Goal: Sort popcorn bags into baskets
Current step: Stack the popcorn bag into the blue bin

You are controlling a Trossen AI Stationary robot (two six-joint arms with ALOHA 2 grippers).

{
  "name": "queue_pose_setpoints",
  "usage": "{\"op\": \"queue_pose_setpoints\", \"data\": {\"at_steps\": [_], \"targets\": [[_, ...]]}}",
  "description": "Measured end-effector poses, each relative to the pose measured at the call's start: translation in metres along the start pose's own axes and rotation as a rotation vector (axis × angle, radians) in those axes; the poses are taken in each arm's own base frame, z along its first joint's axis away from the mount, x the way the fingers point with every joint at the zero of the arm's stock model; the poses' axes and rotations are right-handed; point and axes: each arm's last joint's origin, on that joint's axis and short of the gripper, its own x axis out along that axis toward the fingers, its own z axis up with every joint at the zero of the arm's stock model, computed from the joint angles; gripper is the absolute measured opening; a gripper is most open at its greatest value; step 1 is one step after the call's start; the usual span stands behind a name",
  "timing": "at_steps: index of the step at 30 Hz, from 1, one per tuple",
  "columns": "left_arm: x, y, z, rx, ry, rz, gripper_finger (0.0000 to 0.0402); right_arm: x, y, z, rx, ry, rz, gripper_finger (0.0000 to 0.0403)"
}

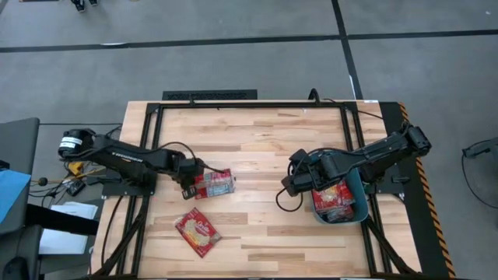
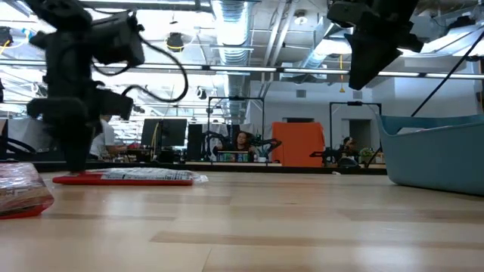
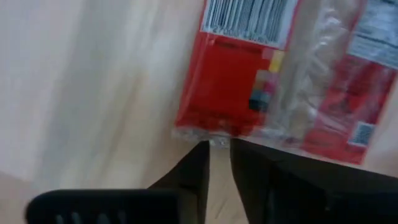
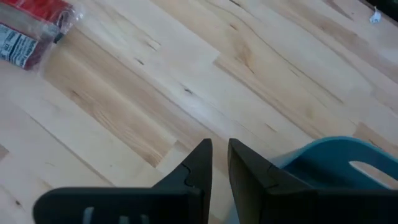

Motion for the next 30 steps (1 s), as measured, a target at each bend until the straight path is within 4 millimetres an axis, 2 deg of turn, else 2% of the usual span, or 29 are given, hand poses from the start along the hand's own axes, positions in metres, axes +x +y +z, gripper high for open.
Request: {"op": "queue_pose_setpoints", "data": {"at_steps": [3,9,13,16,21,26,30], "targets": [[0.007,0.000,-0.003,-0.082,-0.043,-0.059,0.0084,0.000,0.003,0.001,-0.018,-0.012,0.025,0.0076],[0.008,-0.010,0.014,-0.099,-0.208,-0.221,0.0100,0.000,0.025,0.013,-0.095,-0.124,0.205,0.0076],[0.014,-0.015,0.028,-0.095,-0.286,-0.331,0.0100,0.016,0.052,0.012,-0.275,-0.189,0.270,0.0078],[0.023,-0.020,0.036,-0.084,-0.321,-0.404,0.0100,0.039,0.071,0.007,-0.400,-0.175,0.286,0.0092],[0.033,-0.025,0.044,-0.062,-0.357,-0.415,0.0100,0.078,0.093,-0.006,-0.590,-0.093,0.279,0.0155],[0.039,-0.026,0.050,-0.044,-0.338,-0.411,0.0100,0.100,0.114,-0.009,-0.852,-0.166,0.216,0.0244],[0.035,-0.029,0.057,0.007,-0.346,-0.427,0.0100,0.111,0.127,-0.007,-0.997,-0.227,0.117,0.0288]]}}
